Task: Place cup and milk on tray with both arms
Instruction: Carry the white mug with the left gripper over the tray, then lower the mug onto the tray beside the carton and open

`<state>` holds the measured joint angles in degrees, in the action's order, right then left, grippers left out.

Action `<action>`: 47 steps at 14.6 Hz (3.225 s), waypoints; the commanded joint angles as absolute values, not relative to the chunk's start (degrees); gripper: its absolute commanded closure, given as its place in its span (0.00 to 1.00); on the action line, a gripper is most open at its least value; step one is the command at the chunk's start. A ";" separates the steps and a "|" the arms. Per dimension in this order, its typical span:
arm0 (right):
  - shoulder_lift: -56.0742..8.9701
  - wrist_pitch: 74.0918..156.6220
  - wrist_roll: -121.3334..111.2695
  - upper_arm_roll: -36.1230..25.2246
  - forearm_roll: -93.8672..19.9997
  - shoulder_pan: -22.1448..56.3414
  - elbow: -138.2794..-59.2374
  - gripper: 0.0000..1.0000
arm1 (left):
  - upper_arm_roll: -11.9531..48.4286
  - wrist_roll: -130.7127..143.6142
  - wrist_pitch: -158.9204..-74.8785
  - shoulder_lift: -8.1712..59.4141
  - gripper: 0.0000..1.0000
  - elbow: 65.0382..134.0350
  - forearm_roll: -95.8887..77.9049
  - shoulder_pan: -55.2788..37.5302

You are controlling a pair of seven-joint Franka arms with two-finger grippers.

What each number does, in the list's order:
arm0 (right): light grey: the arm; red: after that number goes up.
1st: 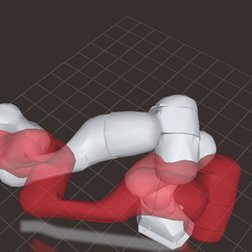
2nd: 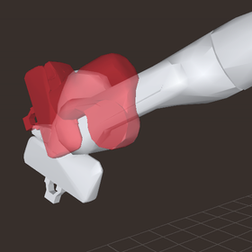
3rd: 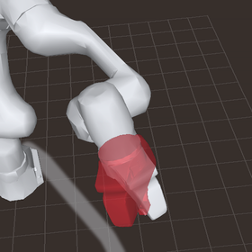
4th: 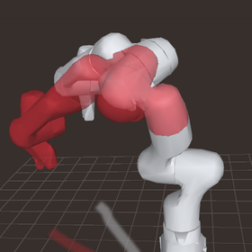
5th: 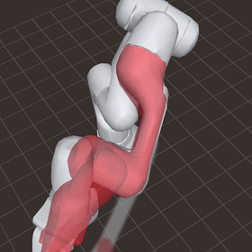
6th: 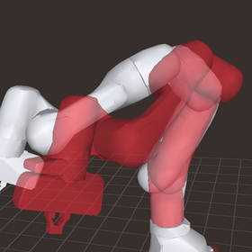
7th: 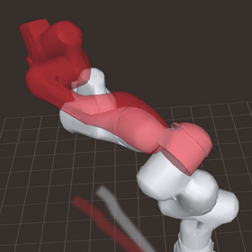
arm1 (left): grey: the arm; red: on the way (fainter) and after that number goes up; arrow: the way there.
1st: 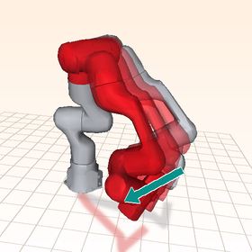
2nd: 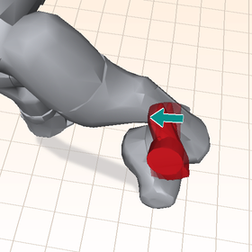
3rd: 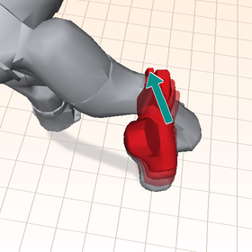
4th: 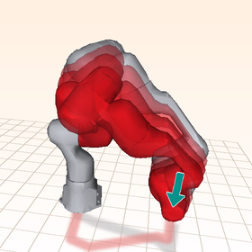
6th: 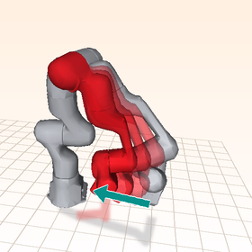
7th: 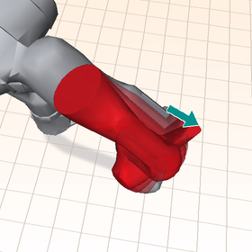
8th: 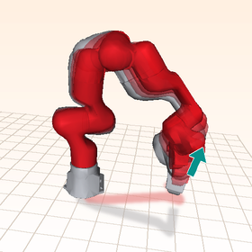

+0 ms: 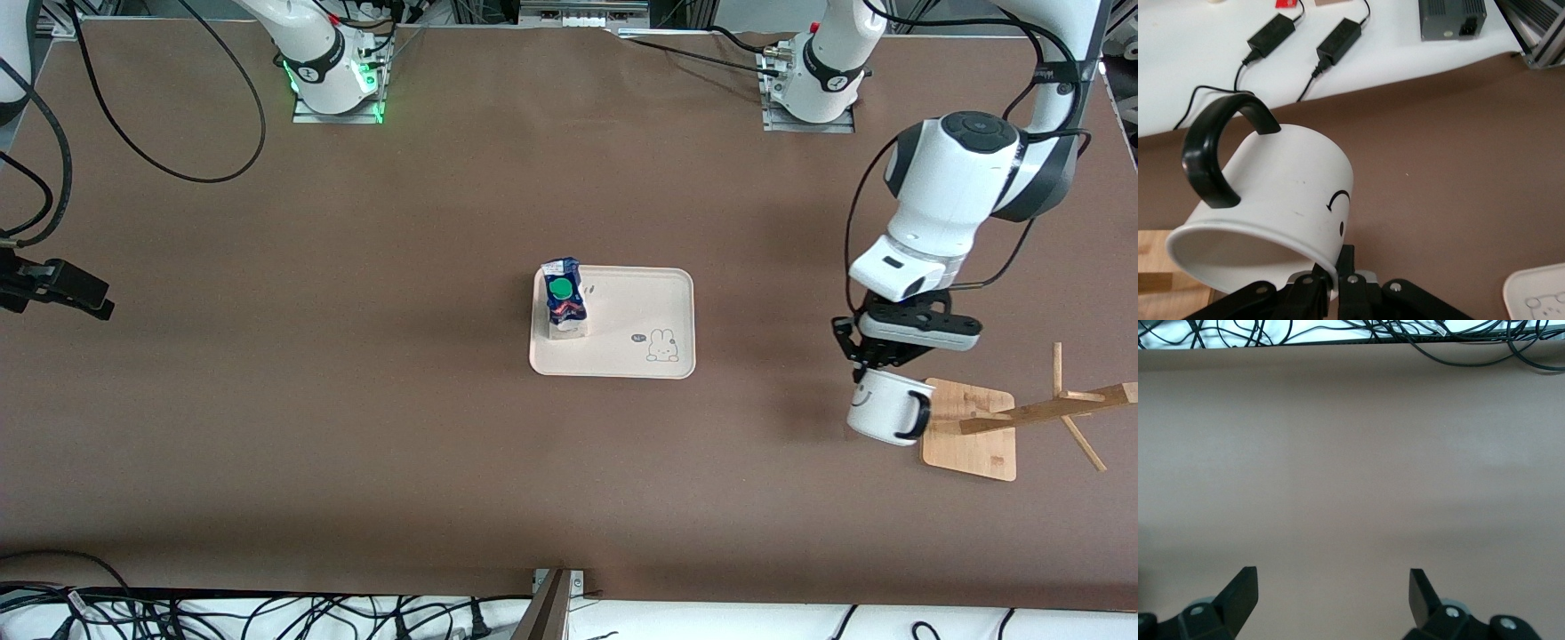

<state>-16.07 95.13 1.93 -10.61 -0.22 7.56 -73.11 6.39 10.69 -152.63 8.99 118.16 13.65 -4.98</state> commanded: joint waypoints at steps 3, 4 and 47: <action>-8.80 98.88 4.13 -0.46 0.70 -1.21 -83.57 0.00 | 9.58 12.74 -128.61 15.80 1.00 102.86 12.93 -10.45; -8.62 98.62 4.13 -0.09 0.62 -1.49 -84.02 0.00 | 9.58 12.74 -127.02 17.47 1.00 100.83 9.61 -11.59; -8.88 91.93 0.18 1.93 2.99 -2.37 -84.81 0.00 | 4.75 20.13 -94.75 47.55 0.54 72.33 -12.48 -27.95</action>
<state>-9.73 92.06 2.50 1.04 1.84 -1.40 -83.94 5.72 19.70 -96.48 46.39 74.81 -12.06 -27.28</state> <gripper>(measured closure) 0.000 0.837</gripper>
